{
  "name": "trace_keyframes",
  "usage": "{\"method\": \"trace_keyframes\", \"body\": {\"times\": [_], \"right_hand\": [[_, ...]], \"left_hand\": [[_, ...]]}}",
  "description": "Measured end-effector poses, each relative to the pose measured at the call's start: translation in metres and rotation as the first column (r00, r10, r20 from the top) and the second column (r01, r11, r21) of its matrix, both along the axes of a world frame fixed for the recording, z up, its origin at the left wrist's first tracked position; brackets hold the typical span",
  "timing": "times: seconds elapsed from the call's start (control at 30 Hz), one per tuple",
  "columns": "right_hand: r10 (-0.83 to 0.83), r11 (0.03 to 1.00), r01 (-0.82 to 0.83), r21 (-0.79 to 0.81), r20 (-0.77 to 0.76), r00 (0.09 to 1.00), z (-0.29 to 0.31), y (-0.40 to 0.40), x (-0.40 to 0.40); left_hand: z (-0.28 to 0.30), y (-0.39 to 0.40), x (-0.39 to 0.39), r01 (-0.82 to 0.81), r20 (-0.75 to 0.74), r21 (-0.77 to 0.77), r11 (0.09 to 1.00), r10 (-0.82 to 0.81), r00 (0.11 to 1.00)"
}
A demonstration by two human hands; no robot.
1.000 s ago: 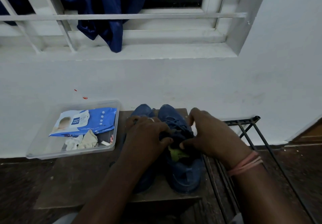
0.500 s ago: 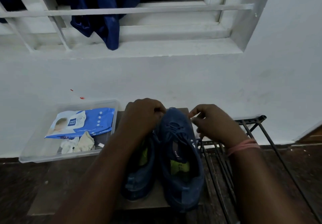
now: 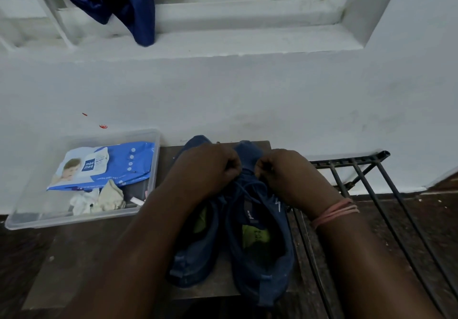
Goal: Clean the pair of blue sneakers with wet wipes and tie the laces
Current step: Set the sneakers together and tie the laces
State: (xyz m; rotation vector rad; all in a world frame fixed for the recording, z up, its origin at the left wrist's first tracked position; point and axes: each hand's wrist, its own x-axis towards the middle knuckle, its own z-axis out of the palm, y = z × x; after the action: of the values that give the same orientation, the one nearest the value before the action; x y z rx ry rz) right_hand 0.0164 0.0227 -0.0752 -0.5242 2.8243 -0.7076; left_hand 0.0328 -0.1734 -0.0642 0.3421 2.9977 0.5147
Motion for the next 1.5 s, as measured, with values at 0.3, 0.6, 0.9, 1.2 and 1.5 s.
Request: {"method": "trace_keyframes", "body": {"times": [0.3,0.6,0.9,1.2,1.5], "right_hand": [[-0.05,0.93,0.102,-0.353,0.151,0.987,-0.004,0.002,-0.002],[-0.087,0.863,0.183,-0.472,0.218,0.972,0.001,0.003,-0.006],[-0.065,0.902,0.159,-0.401,0.238,0.969,0.012,0.029,-0.006],[0.036,0.943,0.03,-0.331,0.19,0.981,0.013,0.023,-0.006],[0.081,0.944,-0.019,-0.328,0.178,0.981,0.008,0.009,-0.003]], "left_hand": [[-0.007,0.012,-0.003,0.004,-0.035,0.115,0.993,0.001,0.999],[-0.01,0.014,0.001,-0.152,0.047,0.334,0.93,0.145,0.988],[0.002,0.006,0.006,-0.187,0.039,0.222,0.957,0.183,0.982],[0.009,0.004,0.01,-0.094,-0.012,0.144,0.985,0.097,0.995],[0.005,0.02,0.015,-0.14,0.025,0.194,0.971,0.138,0.99]]}}
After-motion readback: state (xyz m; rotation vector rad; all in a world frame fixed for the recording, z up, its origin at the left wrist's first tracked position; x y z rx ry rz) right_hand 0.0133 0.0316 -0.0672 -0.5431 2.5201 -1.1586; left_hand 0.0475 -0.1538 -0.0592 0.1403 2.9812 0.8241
